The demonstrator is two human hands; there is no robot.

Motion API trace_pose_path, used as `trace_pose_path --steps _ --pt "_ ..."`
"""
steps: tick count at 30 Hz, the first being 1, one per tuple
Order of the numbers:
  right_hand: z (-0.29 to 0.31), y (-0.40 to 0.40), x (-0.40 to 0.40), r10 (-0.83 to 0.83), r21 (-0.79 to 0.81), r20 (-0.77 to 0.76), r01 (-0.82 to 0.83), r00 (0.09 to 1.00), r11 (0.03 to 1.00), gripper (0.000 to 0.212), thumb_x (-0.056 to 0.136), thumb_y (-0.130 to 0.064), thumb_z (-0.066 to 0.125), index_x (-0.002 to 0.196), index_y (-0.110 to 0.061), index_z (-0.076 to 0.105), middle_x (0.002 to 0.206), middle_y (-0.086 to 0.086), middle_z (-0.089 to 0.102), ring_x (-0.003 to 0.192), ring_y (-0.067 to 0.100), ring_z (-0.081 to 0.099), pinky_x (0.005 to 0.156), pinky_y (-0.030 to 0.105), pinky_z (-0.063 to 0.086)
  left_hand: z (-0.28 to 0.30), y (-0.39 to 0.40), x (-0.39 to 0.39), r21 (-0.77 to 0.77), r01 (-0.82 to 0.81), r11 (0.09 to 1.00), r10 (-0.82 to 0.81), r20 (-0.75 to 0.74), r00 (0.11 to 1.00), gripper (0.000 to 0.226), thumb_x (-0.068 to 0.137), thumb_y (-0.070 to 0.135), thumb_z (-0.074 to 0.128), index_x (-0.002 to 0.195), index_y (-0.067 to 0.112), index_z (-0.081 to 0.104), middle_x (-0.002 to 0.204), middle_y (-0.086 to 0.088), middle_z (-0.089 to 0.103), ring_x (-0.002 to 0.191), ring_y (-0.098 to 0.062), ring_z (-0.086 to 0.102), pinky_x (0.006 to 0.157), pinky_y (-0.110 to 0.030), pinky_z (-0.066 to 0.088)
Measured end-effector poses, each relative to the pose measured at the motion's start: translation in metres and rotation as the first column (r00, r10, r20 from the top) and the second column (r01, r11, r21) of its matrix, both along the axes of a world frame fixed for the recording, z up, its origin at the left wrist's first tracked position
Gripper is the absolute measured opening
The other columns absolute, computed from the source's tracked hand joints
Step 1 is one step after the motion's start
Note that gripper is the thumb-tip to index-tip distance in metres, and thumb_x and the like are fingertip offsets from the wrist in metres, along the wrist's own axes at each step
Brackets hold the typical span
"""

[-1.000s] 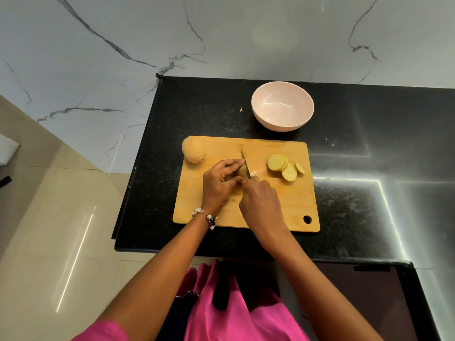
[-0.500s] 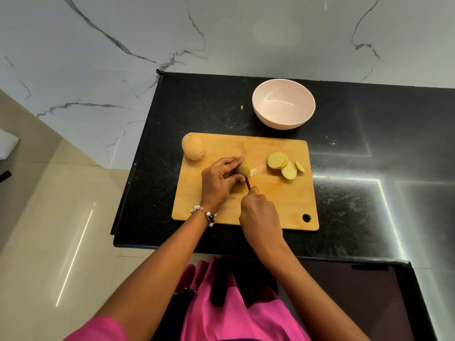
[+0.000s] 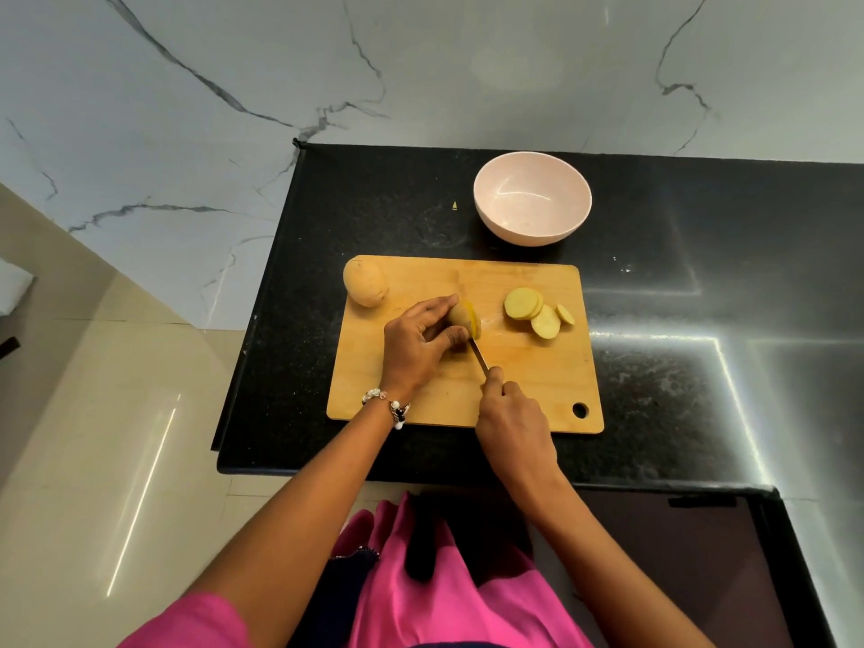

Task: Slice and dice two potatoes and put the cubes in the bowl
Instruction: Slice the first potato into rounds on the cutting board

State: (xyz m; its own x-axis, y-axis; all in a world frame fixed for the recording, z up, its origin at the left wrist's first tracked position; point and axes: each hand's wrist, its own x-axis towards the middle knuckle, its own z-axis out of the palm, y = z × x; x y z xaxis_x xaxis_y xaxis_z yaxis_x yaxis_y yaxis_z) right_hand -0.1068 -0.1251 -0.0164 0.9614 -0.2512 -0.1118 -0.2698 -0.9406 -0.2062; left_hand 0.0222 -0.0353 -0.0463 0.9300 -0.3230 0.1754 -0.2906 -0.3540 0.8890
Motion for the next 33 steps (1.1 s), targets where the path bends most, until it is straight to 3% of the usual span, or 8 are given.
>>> trace_pose_path --steps 4,8,12,15,19,21,25,33 --pt "-0.002 -0.014 0.013 -0.062 -0.039 0.001 0.062 0.998 0.997 0.046 0.099 -0.005 0.026 0.144 0.001 0.022 0.114 0.019 0.055 0.093 0.039 0.059 0.066 0.040 0.041 0.002 -0.003 -0.002 -0.015 0.005 1.000 -0.005 0.013 1.000 0.049 0.073 0.023 0.079 0.118 0.011 0.065 0.115 0.008 0.061 0.101 0.017 0.053 0.083 -0.004 0.042" --pt "-0.006 -0.033 0.020 -0.136 -0.017 0.025 0.136 0.990 0.990 0.044 0.098 -0.006 0.029 0.142 0.001 0.029 0.110 0.021 0.057 0.092 0.041 0.058 0.064 0.037 0.033 0.003 -0.003 -0.005 -0.043 -0.005 0.999 0.005 -0.005 1.000 0.048 0.073 0.014 0.080 0.118 0.007 0.064 0.115 0.002 0.061 0.100 0.017 0.053 0.079 -0.001 0.042" --pt "-0.007 -0.040 0.023 -0.262 0.256 0.123 0.224 0.957 0.940 0.023 0.098 -0.013 0.039 0.106 0.001 0.056 0.084 0.021 0.064 0.077 0.040 0.057 0.058 0.034 0.030 0.004 -0.002 -0.004 -0.044 0.020 0.999 -0.020 -0.008 1.000 0.051 0.074 0.013 0.078 0.122 0.010 0.062 0.118 0.003 0.060 0.103 0.013 0.053 0.082 -0.003 0.043" --pt "-0.001 -0.036 0.021 -0.445 0.600 0.101 0.302 0.890 0.741 0.028 0.097 -0.019 0.046 0.076 -0.004 0.056 0.065 0.016 0.062 0.056 0.033 0.053 0.050 0.042 0.041 0.003 -0.002 -0.005 -0.080 0.043 0.996 -0.047 -0.040 0.998 0.049 0.075 0.013 0.078 0.121 0.013 0.063 0.117 0.004 0.061 0.107 0.003 0.057 0.083 -0.009 0.047" --pt "0.015 -0.033 0.019 -0.571 0.823 -0.013 0.333 0.821 0.460 0.024 0.098 -0.021 0.048 0.077 -0.018 0.059 0.063 0.009 0.063 0.043 0.014 0.046 0.041 0.028 0.040 0.004 -0.001 -0.004 -0.071 0.052 0.996 -0.055 -0.039 0.998 0.045 0.076 0.013 0.076 0.119 0.015 0.065 0.117 0.004 0.061 0.105 0.006 0.056 0.081 -0.006 0.045" --pt "0.017 -0.035 0.019 -0.556 0.806 0.035 0.305 0.830 0.506 0.023 0.098 -0.021 0.048 0.076 -0.022 0.056 0.063 0.009 0.063 0.042 0.014 0.048 0.040 0.029 0.042 0.005 -0.001 -0.003 -0.060 0.056 0.997 -0.058 -0.039 0.998 0.046 0.076 0.013 0.076 0.120 0.015 0.064 0.118 0.003 0.061 0.104 0.009 0.054 0.080 -0.004 0.044" --pt "0.012 -0.037 0.019 -0.432 0.669 0.158 0.225 0.888 0.709 0.027 0.098 -0.024 0.047 0.080 -0.008 0.057 0.062 0.011 0.061 0.052 0.033 0.055 0.048 0.049 0.048 0.002 0.000 -0.002 -0.052 0.088 0.995 -0.091 -0.065 0.994 0.056 0.072 0.023 0.081 0.124 0.018 0.061 0.121 0.005 0.059 0.110 0.001 0.055 0.085 -0.010 0.048" --pt "0.007 -0.037 0.016 -0.374 0.660 0.135 0.198 0.918 0.725 0.023 0.097 -0.023 0.049 0.081 -0.011 0.060 0.063 0.013 0.062 0.054 0.035 0.056 0.049 0.048 0.047 0.007 0.008 0.013 0.072 0.133 0.989 -0.128 -0.073 0.989 0.042 0.085 0.003 0.064 0.124 0.019 0.060 0.118 0.003 0.055 0.110 -0.007 0.054 0.094 -0.014 0.046"
